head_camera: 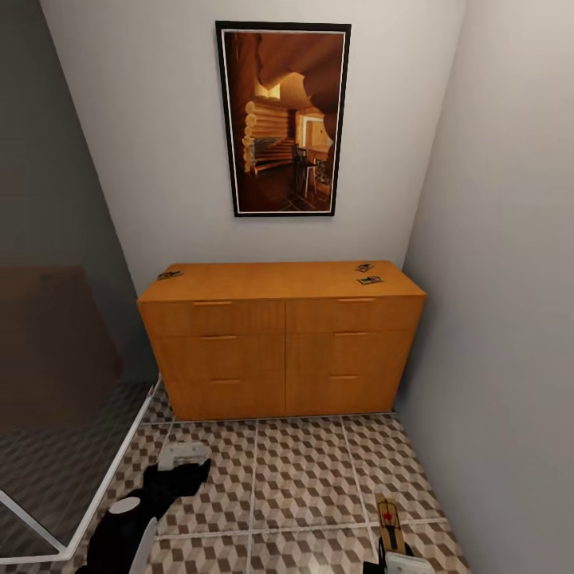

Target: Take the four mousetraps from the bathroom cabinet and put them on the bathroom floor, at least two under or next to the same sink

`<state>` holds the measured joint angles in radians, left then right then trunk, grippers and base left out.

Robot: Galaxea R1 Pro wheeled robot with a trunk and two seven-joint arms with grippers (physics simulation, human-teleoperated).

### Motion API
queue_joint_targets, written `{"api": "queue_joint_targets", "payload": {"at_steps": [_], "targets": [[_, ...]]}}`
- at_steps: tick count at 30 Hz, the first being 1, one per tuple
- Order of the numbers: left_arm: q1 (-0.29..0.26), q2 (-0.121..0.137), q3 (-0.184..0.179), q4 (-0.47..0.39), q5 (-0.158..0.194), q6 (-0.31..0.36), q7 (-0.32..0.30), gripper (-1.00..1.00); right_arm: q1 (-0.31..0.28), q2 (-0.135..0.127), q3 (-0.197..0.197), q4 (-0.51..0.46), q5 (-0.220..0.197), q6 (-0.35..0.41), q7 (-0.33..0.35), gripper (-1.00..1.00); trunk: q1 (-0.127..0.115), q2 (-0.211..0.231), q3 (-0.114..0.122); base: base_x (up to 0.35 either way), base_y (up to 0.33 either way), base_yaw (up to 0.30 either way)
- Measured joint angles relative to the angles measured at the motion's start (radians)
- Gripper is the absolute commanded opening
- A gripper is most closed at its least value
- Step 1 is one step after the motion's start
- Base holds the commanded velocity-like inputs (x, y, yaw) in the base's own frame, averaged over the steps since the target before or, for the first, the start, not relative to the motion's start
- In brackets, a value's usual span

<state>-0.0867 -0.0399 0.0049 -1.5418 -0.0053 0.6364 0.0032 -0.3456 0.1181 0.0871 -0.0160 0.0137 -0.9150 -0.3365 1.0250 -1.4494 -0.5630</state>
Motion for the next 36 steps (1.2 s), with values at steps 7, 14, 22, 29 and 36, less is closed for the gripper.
{"api": "queue_joint_targets", "payload": {"at_steps": [7,14,22,29,36], "targets": [[-0.202,-0.063,-0.001,-0.008,-0.001,0.190,0.002,1.00,0.000,0.000,0.001,-0.001,0.001,0.007,0.001,-1.00,0.000,0.000,0.000,0.000,0.000,0.000],[-0.614,-0.086,0.000,0.129,0.004,0.348,0.004,1.00,0.000,0.000,0.001,-0.001,0.001,0.008,0.001,-1.00,0.000,0.000,0.000,0.000,0.000,0.000],[-0.899,-0.100,0.000,0.411,0.002,0.359,0.087,1.00,0.000,0.000,0.001,-0.002,0.001,0.008,0.001,-1.00,0.000,0.000,0.000,0.000,0.000,0.000],[-0.937,-0.106,-0.041,0.463,0.006,0.361,0.116,1.00,0.000,0.001,0.002,-0.002,0.002,0.008,0.005,-1.00,0.000,0.000,0.000,0.000,0.000,0.000],[-0.941,-0.099,-0.153,0.379,0.007,0.365,0.059,1.00,0.000,0.002,0.002,-0.003,0.009,0.008,0.025,-1.00,0.000,0.000,0.000,0.000,0.000,0.000]]}}
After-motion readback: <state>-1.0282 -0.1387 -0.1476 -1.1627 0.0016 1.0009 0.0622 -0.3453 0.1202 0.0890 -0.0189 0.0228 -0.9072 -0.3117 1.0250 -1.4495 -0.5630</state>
